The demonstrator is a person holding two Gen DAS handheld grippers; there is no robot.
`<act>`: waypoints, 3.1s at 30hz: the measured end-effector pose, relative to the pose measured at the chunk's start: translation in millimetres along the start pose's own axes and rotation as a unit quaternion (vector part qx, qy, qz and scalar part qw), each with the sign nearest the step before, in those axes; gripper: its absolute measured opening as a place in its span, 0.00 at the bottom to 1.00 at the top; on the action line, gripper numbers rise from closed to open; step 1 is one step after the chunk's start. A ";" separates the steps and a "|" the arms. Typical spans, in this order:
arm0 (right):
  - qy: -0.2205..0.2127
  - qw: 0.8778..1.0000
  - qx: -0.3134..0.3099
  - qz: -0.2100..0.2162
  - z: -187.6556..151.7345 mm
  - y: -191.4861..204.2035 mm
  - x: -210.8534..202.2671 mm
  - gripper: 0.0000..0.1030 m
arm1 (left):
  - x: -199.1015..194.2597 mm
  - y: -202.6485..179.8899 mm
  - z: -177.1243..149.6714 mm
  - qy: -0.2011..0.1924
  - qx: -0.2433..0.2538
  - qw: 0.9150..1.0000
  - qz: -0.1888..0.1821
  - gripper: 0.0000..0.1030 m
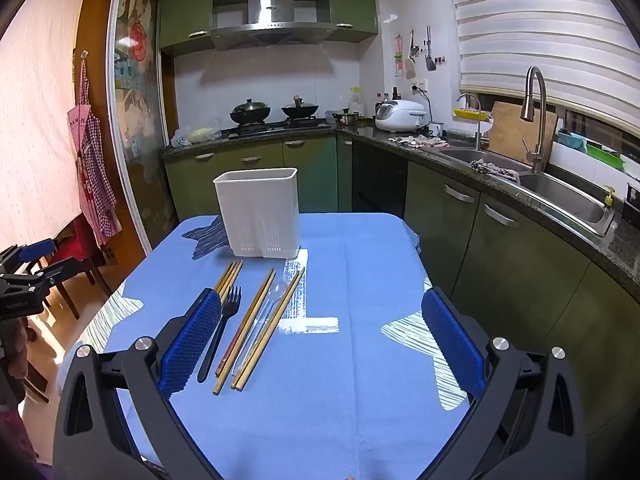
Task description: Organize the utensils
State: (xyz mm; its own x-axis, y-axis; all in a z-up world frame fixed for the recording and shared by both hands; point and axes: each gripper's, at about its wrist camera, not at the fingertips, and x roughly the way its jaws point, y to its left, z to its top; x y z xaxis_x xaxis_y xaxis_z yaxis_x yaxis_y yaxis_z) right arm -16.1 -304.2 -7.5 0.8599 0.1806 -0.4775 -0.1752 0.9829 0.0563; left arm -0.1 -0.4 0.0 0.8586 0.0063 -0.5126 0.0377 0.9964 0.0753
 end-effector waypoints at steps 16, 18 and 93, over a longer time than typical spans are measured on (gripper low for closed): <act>0.002 1.000 0.000 0.000 0.0 0.4 0.7 0.96 | -0.2 3.5 1.9 0.004 -0.005 1.000 -0.004 0.94; 0.001 1.000 -0.001 -0.001 0.2 0.7 0.6 0.96 | 1.7 3.7 0.6 0.004 -0.006 1.000 -0.004 0.94; 0.006 1.000 0.000 -0.005 -1.5 4.5 6.9 0.96 | 5.6 13.0 -5.8 0.010 -0.022 1.000 0.011 0.94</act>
State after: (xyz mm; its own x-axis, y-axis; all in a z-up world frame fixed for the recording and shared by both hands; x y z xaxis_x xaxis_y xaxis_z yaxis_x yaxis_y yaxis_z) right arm -11.7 -298.6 -11.9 0.8554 0.1699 -0.4893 -0.1659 0.9848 0.0520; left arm 2.2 13.0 -6.9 0.8490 0.0299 -0.5276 -0.0049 0.9988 0.0487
